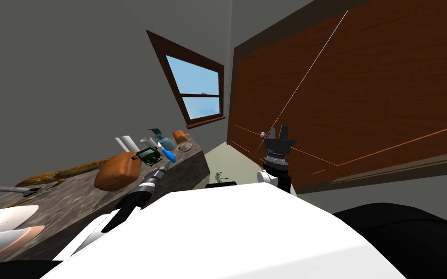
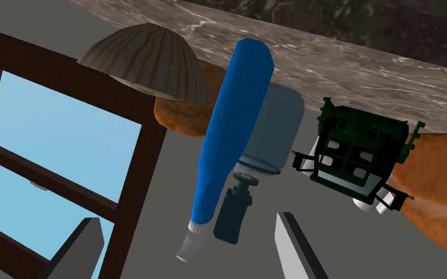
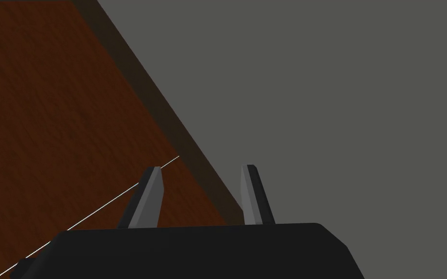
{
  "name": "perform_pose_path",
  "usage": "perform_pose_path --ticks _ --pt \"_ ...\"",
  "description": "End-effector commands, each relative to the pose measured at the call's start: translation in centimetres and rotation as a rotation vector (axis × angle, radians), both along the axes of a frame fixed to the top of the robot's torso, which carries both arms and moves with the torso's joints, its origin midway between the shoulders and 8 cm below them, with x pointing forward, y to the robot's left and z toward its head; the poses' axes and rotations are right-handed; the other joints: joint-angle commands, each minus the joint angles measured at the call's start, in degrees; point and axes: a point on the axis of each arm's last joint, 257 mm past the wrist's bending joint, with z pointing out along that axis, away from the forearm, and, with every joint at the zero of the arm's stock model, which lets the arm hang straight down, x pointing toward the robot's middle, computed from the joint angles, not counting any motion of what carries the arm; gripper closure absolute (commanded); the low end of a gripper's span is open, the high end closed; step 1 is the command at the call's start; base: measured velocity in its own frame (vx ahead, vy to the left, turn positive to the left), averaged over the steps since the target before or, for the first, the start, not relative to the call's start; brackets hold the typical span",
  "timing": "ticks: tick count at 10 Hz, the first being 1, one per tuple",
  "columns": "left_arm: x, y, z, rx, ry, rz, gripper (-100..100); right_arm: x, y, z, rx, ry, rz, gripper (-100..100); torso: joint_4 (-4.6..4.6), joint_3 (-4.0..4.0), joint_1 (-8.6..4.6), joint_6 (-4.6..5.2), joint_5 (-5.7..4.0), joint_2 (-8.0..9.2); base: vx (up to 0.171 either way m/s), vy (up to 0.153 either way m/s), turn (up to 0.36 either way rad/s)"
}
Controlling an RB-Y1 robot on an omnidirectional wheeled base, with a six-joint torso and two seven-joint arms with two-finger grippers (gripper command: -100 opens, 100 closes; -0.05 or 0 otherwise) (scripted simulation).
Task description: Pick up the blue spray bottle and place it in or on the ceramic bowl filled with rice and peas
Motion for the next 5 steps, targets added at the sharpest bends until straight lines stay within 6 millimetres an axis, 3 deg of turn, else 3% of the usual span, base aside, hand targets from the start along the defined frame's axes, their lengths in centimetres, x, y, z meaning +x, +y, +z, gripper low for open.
perform_pose_path --ticks 1,3,5 --pt "-0.4 1.4 -0.4 0.039 0.04 0.023 -100 0.0 0.0 0.0 0.0 0.0 0.0 0 0.0 0.0 0.0 0.0 0.0 0.0 0.179 -0.093 0.114" --pt "-1.1 2.9 -0.6 0.086 0.083 0.05 -100 0.0 0.0 0.0 0.0 0.0 0.0 0 0.0 0.0 -0.07 0.0 -0.02 0.01 0.187 -0.094 0.134" --pt "-1.7 4.5 -0.6 0.131 0.122 0.078 -100 0.0 0.0 0.0 0.0 0.0 0.0 0 -0.03 -0.05 0.07 0.01 0.0 -0.08 0.19 -0.047 0.133"
